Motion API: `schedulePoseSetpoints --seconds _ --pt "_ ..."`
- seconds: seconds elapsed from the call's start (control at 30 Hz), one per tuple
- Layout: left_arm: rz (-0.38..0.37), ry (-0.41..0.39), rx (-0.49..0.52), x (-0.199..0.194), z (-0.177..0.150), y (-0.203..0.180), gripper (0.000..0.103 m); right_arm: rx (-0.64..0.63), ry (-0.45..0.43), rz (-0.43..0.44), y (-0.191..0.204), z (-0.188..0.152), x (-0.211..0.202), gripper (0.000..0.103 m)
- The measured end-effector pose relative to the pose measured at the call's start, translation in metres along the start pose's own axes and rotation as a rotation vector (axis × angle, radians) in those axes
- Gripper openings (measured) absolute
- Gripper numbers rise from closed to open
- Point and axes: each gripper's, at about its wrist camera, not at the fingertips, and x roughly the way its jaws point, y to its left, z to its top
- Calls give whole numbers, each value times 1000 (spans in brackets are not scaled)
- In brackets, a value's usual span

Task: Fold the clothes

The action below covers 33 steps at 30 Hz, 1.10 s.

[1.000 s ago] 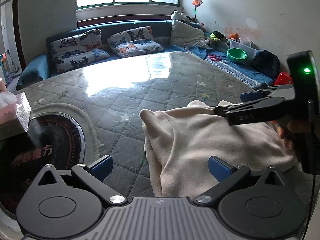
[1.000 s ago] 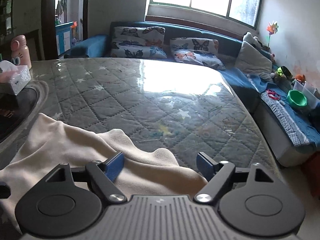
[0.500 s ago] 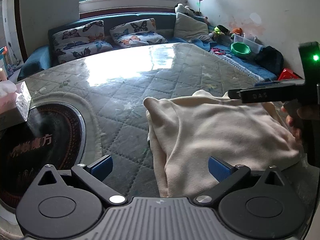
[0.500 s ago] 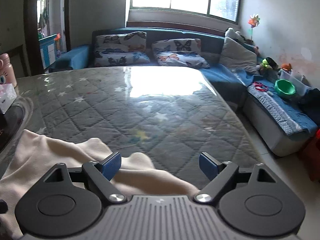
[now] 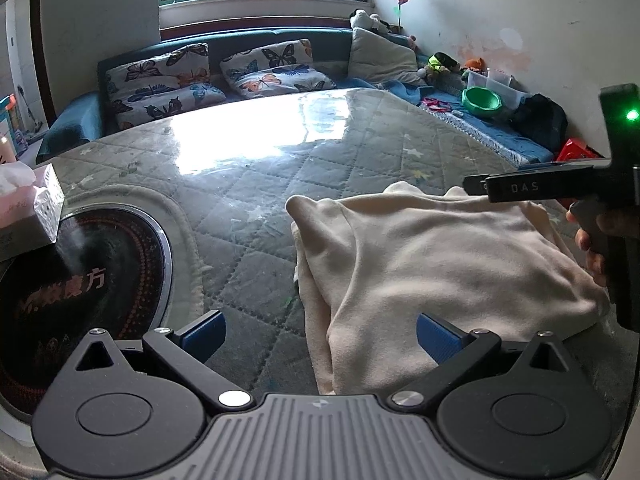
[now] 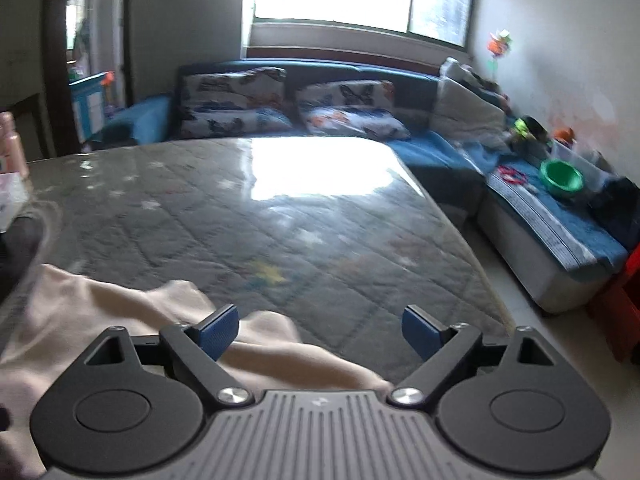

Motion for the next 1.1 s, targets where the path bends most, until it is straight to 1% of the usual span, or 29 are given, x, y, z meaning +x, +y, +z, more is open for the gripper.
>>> schedulePoseSetpoints --seconds 0.13,0.23,0.5,0.6,0.77,0.9,1.1 --pt "-4 -7 -12 -4 -1 3 103 -67 -10 46 27 5 0 93" --pt "1 -12 -16 -8 -2 2 103 -93 14 57 43 7 14 93" --pt "33 -27 -17 -11 -3 3 103 -86 10 52 44 8 3 94" --pt "54 -30 -21 -10 -3 0 103 -95 -11 28 37 5 -11 96" --pt "56 -33 -14 -12 -4 -5 103 -65 -17 58 28 -5 -32 96" --pt "68 -24 -18 -11 -3 -7 103 -68 -15 84 27 -21 -48 97" --pt "105 -3 -47 -6 -4 -8 103 -106 -26 57 33 -52 -65 97"
